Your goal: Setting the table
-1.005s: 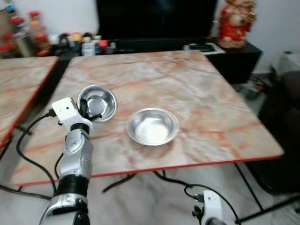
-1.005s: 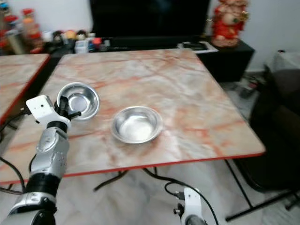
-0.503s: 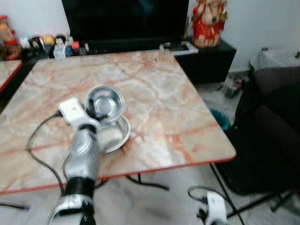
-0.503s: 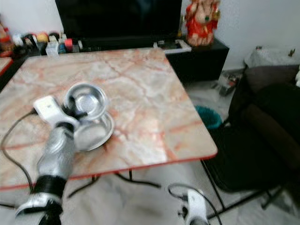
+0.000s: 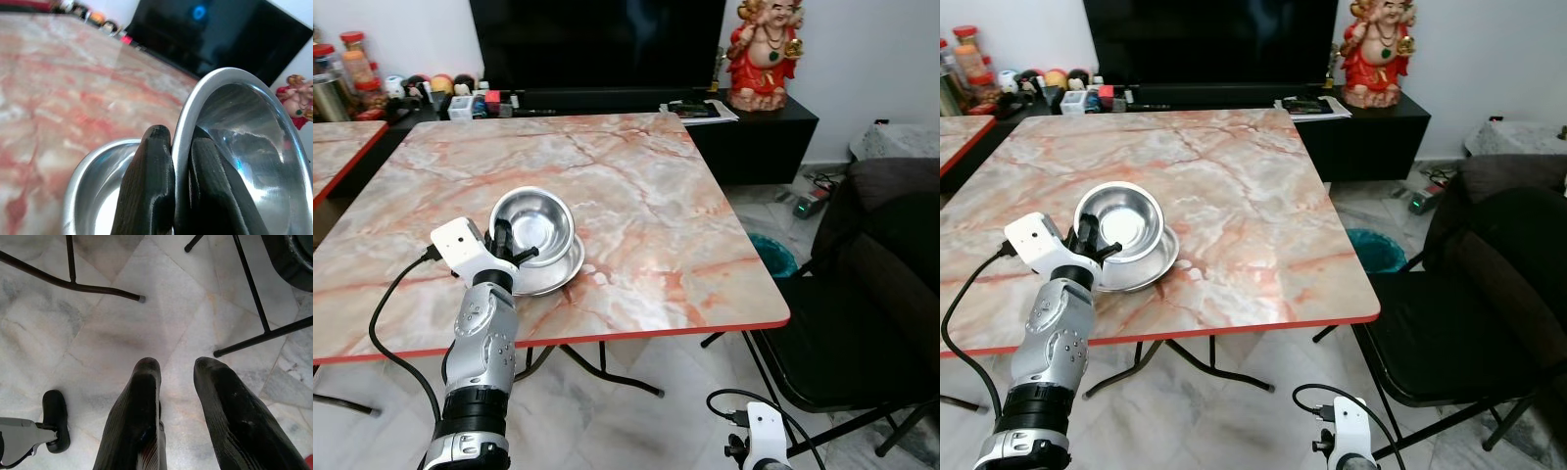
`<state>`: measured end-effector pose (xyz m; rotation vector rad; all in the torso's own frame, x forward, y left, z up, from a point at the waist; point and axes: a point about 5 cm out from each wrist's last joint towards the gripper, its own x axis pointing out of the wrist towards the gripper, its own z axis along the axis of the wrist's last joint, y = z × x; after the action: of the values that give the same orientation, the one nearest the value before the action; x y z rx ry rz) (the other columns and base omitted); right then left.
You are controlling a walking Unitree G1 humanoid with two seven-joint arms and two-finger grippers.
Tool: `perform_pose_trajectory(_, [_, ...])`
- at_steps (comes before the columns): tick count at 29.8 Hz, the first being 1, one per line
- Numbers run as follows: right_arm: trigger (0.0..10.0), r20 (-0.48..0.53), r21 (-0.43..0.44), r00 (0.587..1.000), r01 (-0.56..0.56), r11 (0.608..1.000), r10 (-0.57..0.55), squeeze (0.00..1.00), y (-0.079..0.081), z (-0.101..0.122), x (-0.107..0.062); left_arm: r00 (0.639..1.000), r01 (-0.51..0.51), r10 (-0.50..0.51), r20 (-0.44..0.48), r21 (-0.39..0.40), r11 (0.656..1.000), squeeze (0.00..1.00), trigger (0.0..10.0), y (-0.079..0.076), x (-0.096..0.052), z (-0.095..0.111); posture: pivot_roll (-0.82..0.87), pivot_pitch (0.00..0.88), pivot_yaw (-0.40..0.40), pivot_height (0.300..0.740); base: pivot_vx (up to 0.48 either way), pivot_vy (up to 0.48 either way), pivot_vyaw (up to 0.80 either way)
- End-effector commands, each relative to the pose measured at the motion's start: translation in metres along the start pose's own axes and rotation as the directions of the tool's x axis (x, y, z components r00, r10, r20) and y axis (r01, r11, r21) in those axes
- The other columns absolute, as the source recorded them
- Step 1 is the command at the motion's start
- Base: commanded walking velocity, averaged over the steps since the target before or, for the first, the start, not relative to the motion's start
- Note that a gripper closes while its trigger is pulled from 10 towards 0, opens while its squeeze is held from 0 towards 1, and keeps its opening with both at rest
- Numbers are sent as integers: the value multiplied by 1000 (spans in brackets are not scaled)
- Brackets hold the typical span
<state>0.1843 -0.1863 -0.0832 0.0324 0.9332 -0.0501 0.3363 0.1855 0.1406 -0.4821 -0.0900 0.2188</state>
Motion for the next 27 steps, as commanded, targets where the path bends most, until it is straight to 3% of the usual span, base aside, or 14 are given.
perform_pose_trajectory(1, [10000, -3, -3, 1000, 0, 1000, 0, 0, 0, 0, 0, 1000, 4, -4, 3, -29, 1000, 0, 10000, -12, 6, 8, 38, 0, -31, 719, 0, 0, 0])
perform_pose_trajectory(5, [10000, -4, -2, 1000, 2, 1000, -2, 0, -1, 0, 0, 999, -35, 32, -29, -100, 994, 0, 10000, -18, 13, 9, 33, 0, -30, 719, 0, 0, 0])
perform_pose_trajectory(8, [10000, -4, -1, 1000, 3, 1000, -3, 0, -1, 0, 0, 998, -55, 51, -43, -112, 992, 0, 10000, -19, 14, 10, 30, 0, -29, 719, 0, 0, 0])
perform_pose_trajectory(9, [10000, -6, 0, 1000, 4, 1000, -4, 0, -1, -1, 0, 991, -122, 116, -61, -109, 987, 0, 10000, -16, 18, 10, 26, 0, -26, 719, 0, 0, 0])
perform_pose_trajectory(13, [10000, -7, 4, 1000, 4, 1000, -4, 0, -1, -1, 0, 976, -207, 199, -84, -89, 974, 0, 10000, -11, 21, 11, 18, 0, -18, 719, 0, 0, 0])
perform_pose_trajectory(17, [10000, -10, 4, 1000, 7, 1000, -7, 0, -2, -3, -1, 966, -241, 237, -100, -37, 970, 0, 10000, -8, 19, 10, 18, 0, -19, 719, 0, 0, 0])
perform_pose_trajectory(27, [10000, -13, -1, 1000, 0, 1000, 0, 0, -1, -3, -1, 941, -272, 264, -209, -8, 962, 0, 10000, -7, 9, -4, 22, 0, -22, 719, 0, 0, 0])
